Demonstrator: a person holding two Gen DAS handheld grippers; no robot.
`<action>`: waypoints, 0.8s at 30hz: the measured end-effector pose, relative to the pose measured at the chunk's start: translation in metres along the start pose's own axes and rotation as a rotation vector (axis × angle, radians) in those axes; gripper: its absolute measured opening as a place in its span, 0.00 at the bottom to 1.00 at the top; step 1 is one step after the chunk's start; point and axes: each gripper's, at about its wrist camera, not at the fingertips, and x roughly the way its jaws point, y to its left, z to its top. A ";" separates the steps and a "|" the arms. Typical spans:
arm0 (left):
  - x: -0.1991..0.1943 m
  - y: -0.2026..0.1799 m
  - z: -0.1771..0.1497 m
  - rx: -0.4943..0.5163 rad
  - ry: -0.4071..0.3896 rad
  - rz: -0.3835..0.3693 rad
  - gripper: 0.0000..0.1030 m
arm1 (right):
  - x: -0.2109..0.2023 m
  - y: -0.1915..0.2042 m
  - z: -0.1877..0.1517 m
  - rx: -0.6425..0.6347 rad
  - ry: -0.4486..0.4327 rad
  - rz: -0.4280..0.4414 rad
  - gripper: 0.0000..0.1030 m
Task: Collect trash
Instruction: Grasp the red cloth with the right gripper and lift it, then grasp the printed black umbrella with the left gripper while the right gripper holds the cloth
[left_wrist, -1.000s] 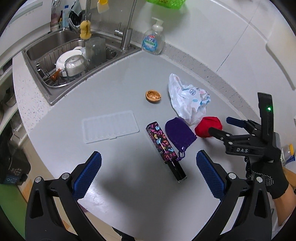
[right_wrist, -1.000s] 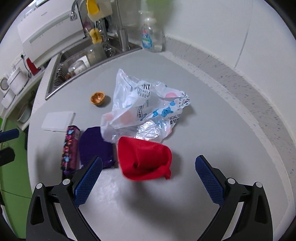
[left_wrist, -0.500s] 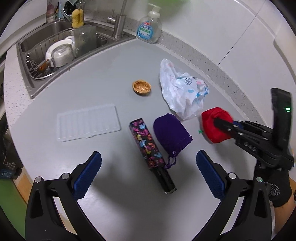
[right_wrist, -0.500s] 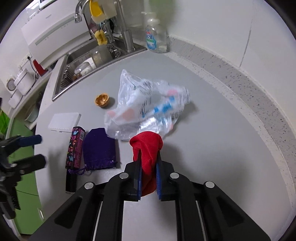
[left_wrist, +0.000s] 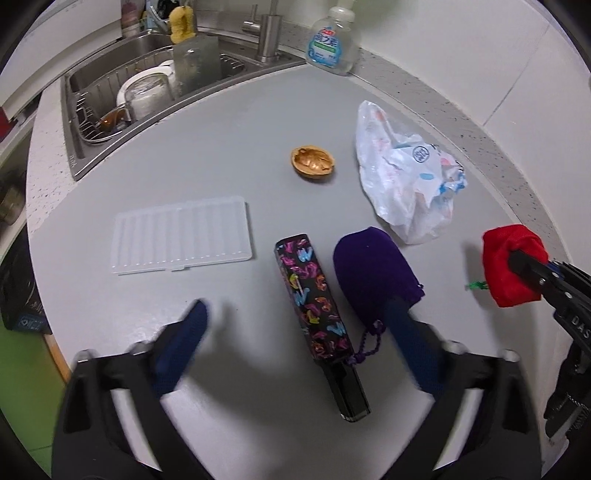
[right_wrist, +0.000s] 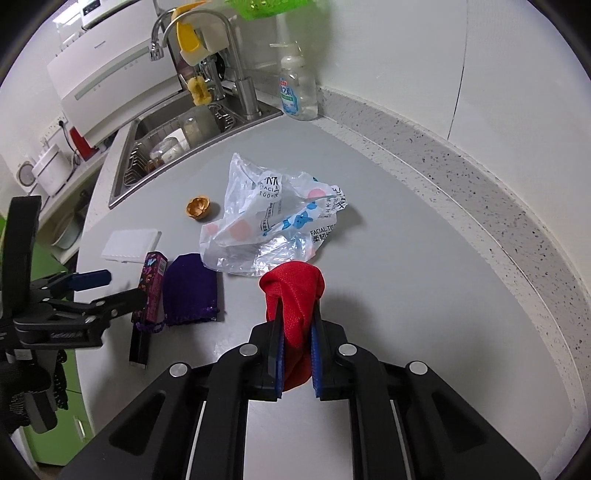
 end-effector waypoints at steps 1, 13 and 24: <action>0.001 0.001 0.000 -0.007 0.002 0.006 0.72 | 0.000 0.000 0.000 -0.001 -0.001 0.004 0.10; 0.013 -0.007 -0.004 -0.032 0.033 -0.013 0.34 | 0.002 -0.002 0.002 -0.008 -0.008 0.037 0.10; 0.014 -0.017 -0.005 -0.017 0.023 -0.024 0.22 | 0.000 -0.005 0.000 -0.008 -0.008 0.046 0.10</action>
